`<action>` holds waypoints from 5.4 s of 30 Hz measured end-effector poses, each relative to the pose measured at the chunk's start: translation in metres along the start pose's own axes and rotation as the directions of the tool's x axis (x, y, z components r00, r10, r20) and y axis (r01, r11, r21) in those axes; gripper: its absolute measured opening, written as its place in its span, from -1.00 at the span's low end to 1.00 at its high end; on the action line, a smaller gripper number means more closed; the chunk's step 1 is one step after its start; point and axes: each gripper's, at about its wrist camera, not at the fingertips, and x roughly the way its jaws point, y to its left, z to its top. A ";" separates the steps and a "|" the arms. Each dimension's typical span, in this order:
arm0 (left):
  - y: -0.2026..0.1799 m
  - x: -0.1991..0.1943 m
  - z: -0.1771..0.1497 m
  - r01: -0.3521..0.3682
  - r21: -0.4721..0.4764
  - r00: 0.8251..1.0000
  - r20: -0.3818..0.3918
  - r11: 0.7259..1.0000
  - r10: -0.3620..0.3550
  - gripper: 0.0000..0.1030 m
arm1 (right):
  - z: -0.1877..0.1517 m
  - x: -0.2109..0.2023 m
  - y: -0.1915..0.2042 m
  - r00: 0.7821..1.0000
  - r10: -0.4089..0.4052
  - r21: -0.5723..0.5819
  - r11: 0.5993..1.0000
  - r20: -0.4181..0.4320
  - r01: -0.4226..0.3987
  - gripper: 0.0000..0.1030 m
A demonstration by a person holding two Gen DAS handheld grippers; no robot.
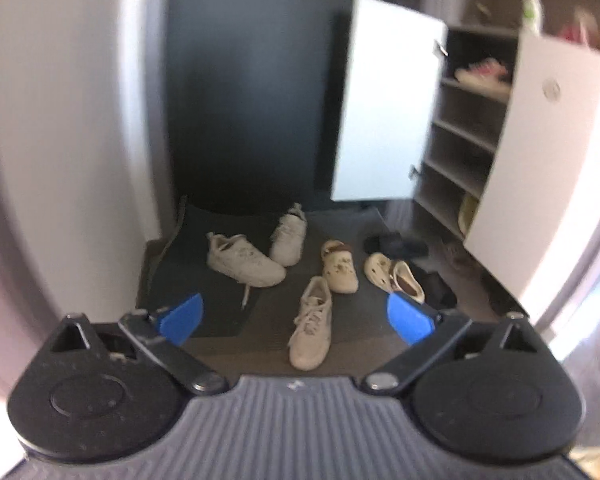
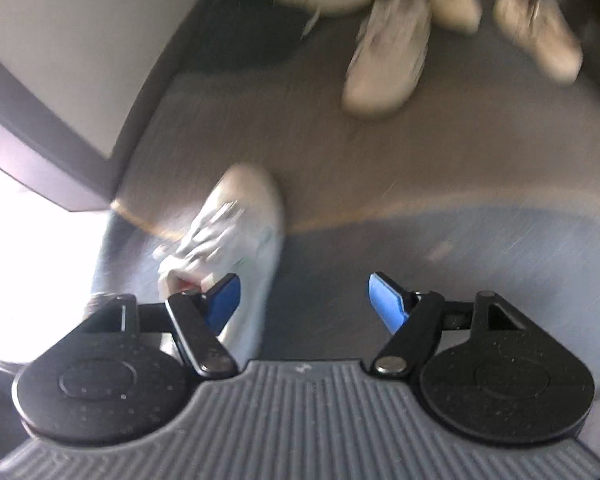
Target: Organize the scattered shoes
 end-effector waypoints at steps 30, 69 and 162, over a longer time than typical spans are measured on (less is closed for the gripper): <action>-0.002 0.587 -0.043 0.014 -0.018 0.946 -0.323 1.000 -0.019 0.76 | 0.018 0.060 -0.089 0.935 0.315 -0.015 0.948 0.163 -0.316 0.43; -0.010 0.708 -0.098 0.022 0.107 0.808 -0.587 0.994 0.046 -0.66 | 0.032 0.129 -0.158 0.963 0.249 0.368 0.890 0.103 -0.270 0.43; 0.045 -0.053 -0.062 -0.107 -0.194 0.994 -0.048 0.975 0.100 0.78 | 0.023 0.110 -0.003 0.955 -0.206 -0.790 0.612 -0.211 -0.043 0.42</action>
